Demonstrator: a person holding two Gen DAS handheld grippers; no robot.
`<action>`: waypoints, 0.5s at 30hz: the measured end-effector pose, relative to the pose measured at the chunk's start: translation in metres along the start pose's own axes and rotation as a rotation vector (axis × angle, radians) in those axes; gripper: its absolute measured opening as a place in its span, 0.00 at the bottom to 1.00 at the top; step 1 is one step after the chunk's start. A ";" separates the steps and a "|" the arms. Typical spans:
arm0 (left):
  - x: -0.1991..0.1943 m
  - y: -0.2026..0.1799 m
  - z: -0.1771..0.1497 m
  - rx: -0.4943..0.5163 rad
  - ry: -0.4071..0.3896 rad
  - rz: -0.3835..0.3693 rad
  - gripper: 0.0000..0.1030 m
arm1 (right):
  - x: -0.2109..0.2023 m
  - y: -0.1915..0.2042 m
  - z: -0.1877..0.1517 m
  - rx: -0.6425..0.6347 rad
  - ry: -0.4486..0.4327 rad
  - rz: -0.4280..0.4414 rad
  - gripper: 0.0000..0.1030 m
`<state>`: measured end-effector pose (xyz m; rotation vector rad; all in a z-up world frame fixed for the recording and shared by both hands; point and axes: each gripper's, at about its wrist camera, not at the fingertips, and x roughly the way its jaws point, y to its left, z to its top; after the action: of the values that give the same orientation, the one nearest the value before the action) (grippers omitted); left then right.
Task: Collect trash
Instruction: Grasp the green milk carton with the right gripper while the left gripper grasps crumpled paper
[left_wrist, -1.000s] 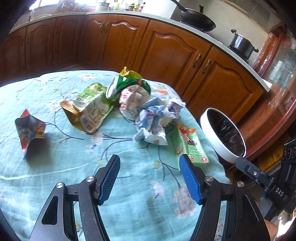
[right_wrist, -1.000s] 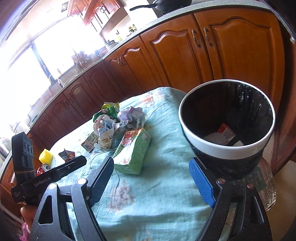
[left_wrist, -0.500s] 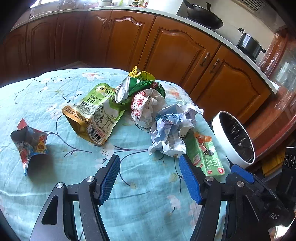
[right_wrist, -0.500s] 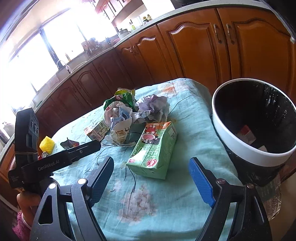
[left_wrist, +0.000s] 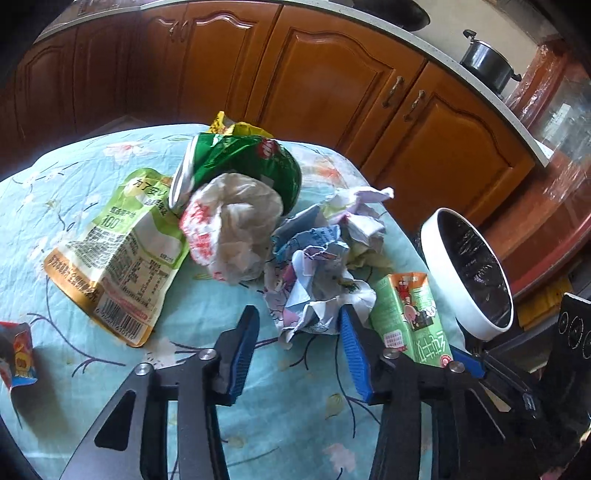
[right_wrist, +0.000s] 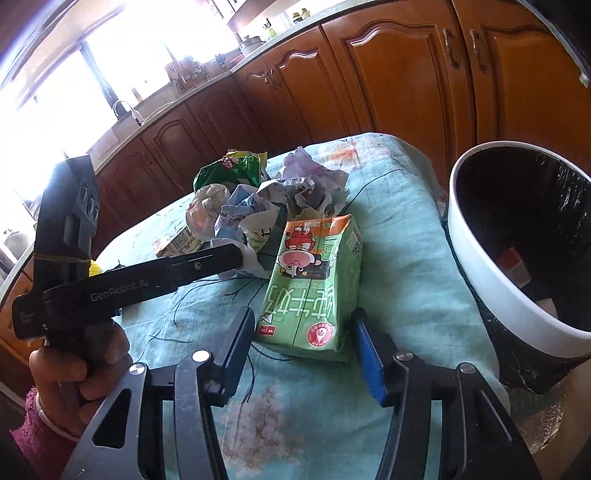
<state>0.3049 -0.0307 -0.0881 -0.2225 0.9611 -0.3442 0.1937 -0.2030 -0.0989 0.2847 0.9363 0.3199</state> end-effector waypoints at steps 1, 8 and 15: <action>0.002 -0.002 0.001 0.010 0.002 -0.012 0.29 | -0.001 0.000 0.000 0.002 -0.001 0.002 0.53; 0.002 -0.006 -0.002 0.056 -0.019 -0.014 0.10 | -0.016 -0.006 -0.005 0.031 -0.017 0.013 0.52; -0.021 -0.014 -0.020 0.077 -0.056 -0.021 0.08 | -0.035 -0.014 -0.005 0.051 -0.052 0.008 0.52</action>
<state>0.2748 -0.0366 -0.0787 -0.1711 0.8895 -0.3912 0.1727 -0.2287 -0.0812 0.3419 0.8930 0.2954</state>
